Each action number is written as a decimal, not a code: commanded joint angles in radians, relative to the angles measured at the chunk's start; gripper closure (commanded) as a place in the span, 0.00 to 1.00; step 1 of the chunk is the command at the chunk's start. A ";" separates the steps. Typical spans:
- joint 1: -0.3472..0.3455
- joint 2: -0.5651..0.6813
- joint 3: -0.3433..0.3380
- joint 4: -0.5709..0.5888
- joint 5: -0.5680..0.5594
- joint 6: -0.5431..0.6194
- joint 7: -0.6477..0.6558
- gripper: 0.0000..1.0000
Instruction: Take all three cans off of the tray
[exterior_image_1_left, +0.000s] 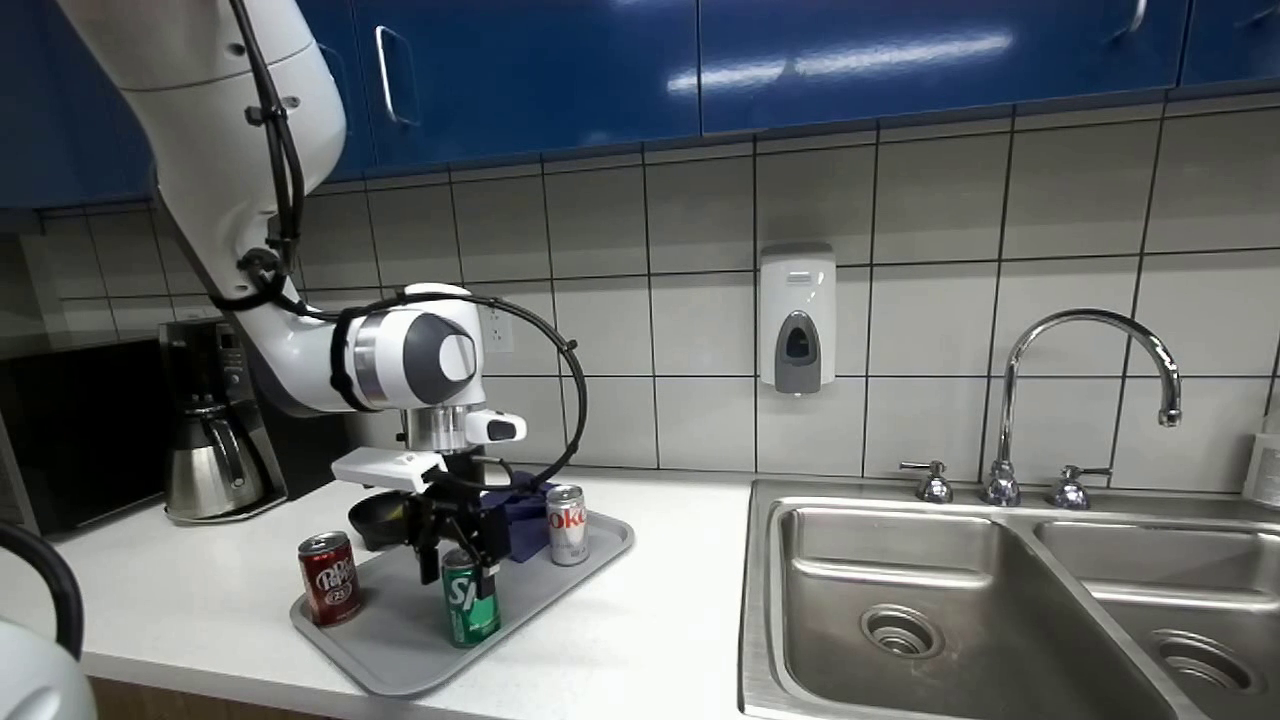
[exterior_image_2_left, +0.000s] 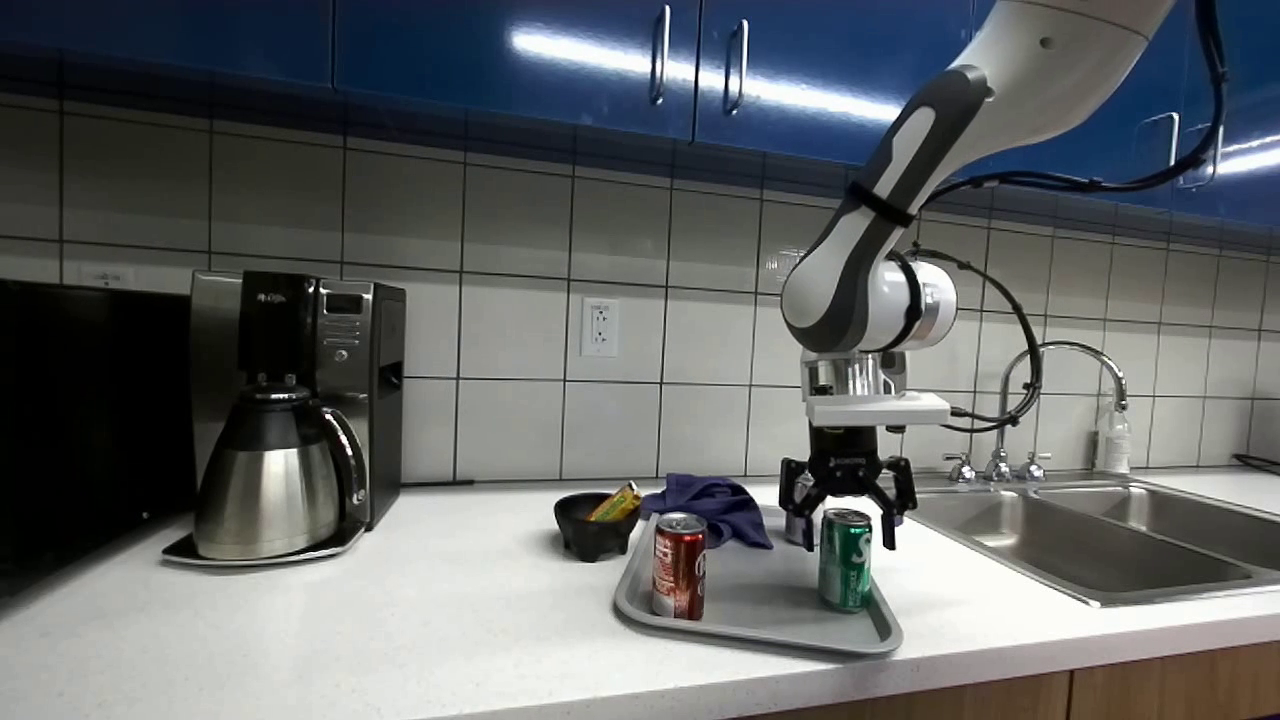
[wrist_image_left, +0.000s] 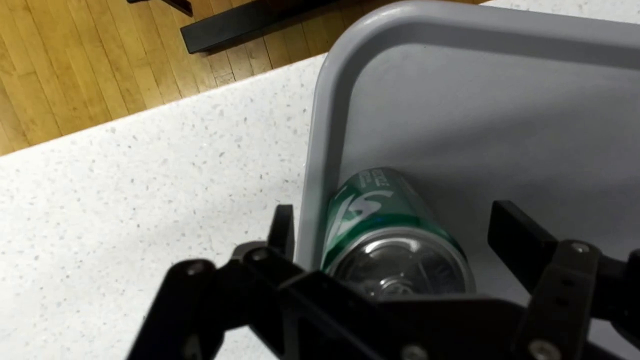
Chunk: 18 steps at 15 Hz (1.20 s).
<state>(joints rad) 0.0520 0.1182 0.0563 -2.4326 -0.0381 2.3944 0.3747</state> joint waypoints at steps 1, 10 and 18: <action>0.016 0.018 -0.018 0.021 -0.026 0.010 0.048 0.00; 0.019 0.023 -0.030 0.022 -0.028 0.018 0.057 0.00; 0.018 0.017 -0.032 0.016 -0.029 0.023 0.056 0.51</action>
<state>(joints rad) 0.0561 0.1343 0.0366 -2.4242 -0.0412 2.4111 0.3942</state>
